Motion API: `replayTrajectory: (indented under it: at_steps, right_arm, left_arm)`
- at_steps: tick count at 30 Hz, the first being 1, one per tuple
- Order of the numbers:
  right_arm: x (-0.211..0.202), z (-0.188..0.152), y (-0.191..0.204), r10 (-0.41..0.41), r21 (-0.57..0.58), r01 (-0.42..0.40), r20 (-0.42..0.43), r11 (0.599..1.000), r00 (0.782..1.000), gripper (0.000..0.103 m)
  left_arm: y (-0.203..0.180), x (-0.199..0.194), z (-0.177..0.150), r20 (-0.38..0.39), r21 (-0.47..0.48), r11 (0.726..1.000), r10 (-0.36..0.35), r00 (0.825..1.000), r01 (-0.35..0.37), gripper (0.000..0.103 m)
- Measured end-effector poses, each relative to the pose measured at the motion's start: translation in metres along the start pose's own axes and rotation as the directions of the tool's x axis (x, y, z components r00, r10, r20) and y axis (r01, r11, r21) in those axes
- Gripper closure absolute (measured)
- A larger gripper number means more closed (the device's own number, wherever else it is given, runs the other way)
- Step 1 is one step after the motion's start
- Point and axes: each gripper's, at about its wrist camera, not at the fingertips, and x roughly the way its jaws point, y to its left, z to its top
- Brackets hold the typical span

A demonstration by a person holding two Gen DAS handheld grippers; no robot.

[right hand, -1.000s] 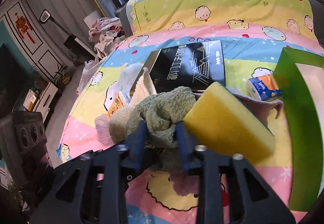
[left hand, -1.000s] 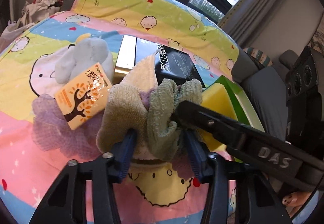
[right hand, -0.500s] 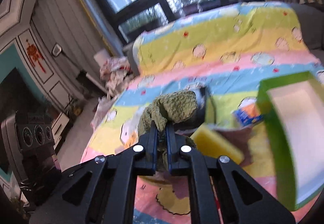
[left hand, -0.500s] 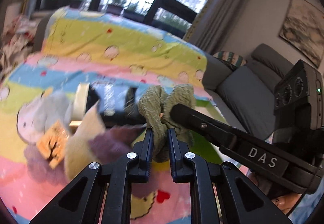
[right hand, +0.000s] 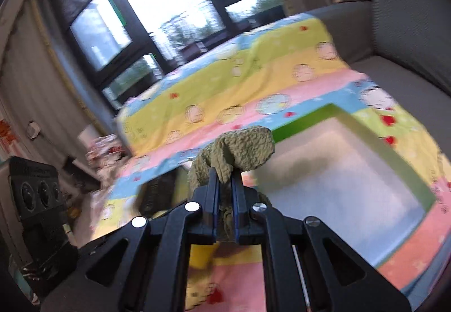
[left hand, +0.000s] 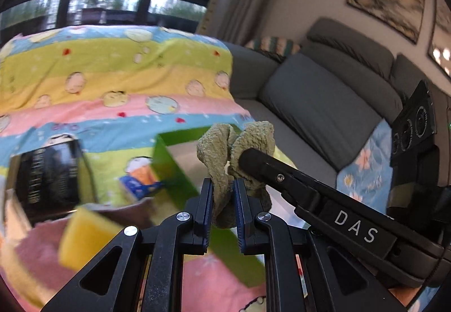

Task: Organize soft objects
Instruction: 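Carry the green cloth into the green box and open the right gripper, then grasp the yellow sponge with the right gripper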

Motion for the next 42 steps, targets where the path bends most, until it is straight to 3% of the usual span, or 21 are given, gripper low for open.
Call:
replayTrajectory:
  at_steps: [8,16,23,26,27,29,30,32,36,42]
  right_arm:
    - [0.005,0.000,-0.051,-0.133,0.111,0.136,-0.034,0.984,0.990,0.093]
    - [0.012,-0.008,-0.083,-0.175,0.165,0.188,-0.090,0.968,0.980,0.092]
    - [0.013,-0.011,-0.093,-0.195,0.189,0.216,-0.123,0.958,0.973,0.089]
    - [0.009,-0.011,-0.092,-0.211,0.187,0.229,-0.115,0.955,0.971,0.073]
    - [0.007,-0.011,-0.091,-0.224,0.185,0.241,-0.108,0.953,0.969,0.057]
    - [0.000,-0.010,-0.087,-0.250,0.166,0.259,-0.075,0.951,0.965,0.036]
    - [-0.003,-0.010,-0.084,-0.251,0.156,0.258,-0.060,0.954,0.966,0.034]
    - [-0.010,-0.008,-0.078,-0.234,0.144,0.237,-0.036,0.961,0.972,0.034]
    - [-0.018,-0.007,-0.062,-0.195,0.110,0.193,0.000,0.975,0.981,0.018]
    - [-0.017,-0.010,-0.016,-0.060,-0.006,0.060,-0.005,0.998,0.998,0.008]
  left_arm:
    - [-0.024,0.053,-0.008,-0.101,0.015,0.999,-0.045,0.994,0.047,0.089]
    - [-0.033,0.084,-0.019,-0.174,0.015,0.999,-0.039,0.984,0.042,0.089]
    - [-0.036,0.089,-0.023,-0.189,0.012,1.000,-0.024,0.982,0.027,0.089]
    - [-0.038,0.087,-0.023,-0.204,0.036,0.999,0.017,0.979,-0.010,0.085]
    - [-0.038,0.087,-0.022,-0.200,0.049,0.999,0.029,0.979,-0.020,0.079]
    - [-0.039,0.079,-0.023,-0.170,0.080,0.996,0.053,0.984,-0.039,0.065]
    - [-0.038,0.073,-0.023,-0.160,0.088,0.995,0.063,0.985,-0.049,0.053]
    - [-0.035,0.062,-0.022,-0.144,0.081,0.995,0.063,0.988,-0.052,0.045]
    - [-0.020,0.032,-0.017,-0.109,0.037,0.997,0.075,0.991,-0.071,0.038]
    - [0.019,-0.034,-0.019,-0.002,-0.054,0.987,0.152,0.988,-0.152,0.027]
